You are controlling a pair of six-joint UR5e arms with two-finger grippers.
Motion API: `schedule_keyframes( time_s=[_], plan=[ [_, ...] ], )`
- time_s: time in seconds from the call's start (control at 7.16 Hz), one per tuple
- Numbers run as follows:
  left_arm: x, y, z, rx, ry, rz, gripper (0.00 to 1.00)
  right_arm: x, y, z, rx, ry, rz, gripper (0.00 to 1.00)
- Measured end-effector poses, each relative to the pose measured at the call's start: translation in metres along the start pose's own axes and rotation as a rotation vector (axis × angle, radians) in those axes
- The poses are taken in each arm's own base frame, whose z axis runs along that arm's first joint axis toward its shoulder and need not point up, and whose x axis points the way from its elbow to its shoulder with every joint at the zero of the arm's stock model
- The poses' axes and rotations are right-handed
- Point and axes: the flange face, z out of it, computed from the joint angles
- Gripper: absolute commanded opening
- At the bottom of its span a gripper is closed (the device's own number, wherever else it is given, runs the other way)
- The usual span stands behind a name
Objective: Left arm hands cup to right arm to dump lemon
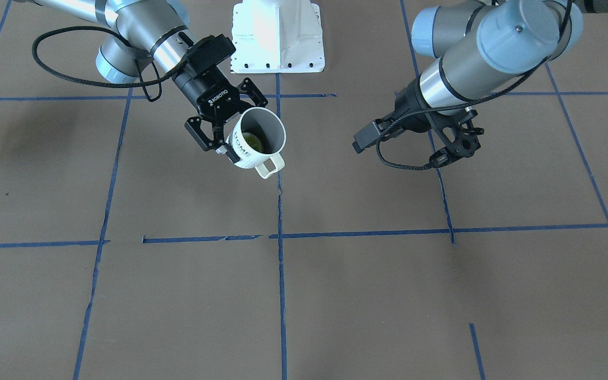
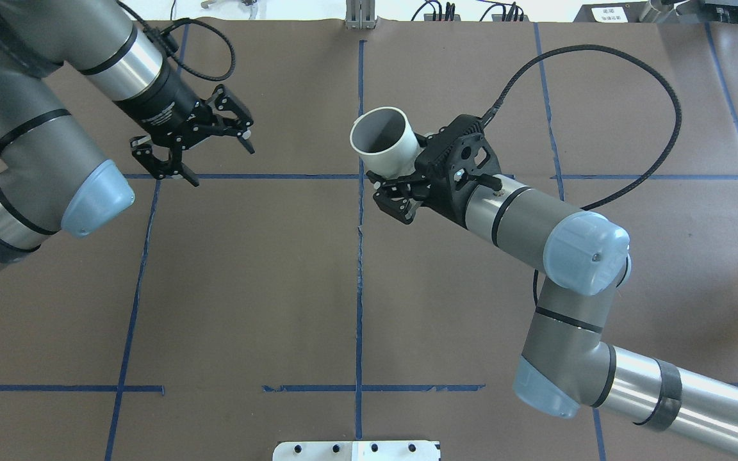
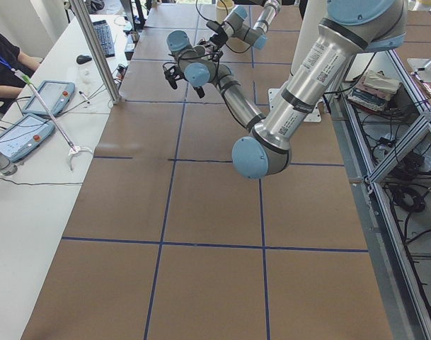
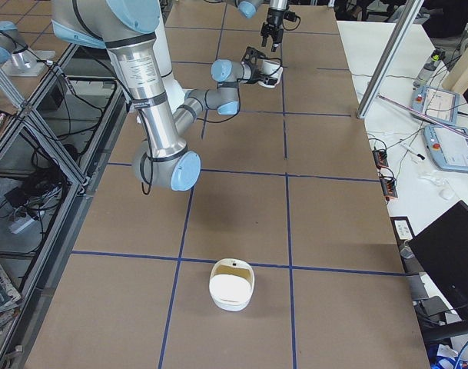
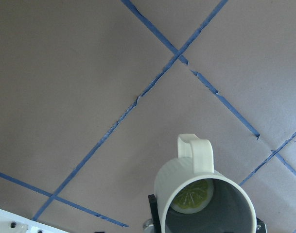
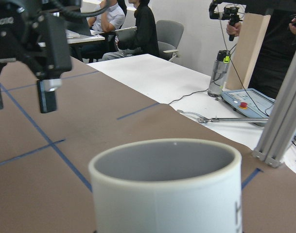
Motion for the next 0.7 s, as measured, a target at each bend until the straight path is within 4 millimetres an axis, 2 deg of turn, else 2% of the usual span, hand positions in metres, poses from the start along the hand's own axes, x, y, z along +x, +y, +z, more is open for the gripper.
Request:
schedule_keyframes(
  time_s=[0.14,0.28,0.42,0.7],
  plan=[
    [-0.034,-0.019,0.012,0.059,-0.057,0.139,1.0,0.029,0.007,-0.005,-0.01,0.045,0.015,0.01],
    [-0.068,-0.038,0.015,0.099,-0.111,0.275,1.0,0.063,0.017,-0.014,-0.024,0.1,0.051,0.02],
    [-0.109,-0.061,0.008,0.12,-0.159,0.387,1.0,0.105,0.029,-0.032,-0.039,0.166,0.1,0.02],
    [-0.181,-0.098,-0.022,0.143,-0.222,0.519,1.0,0.185,0.055,-0.084,-0.097,0.255,0.163,0.01]
  ],
)
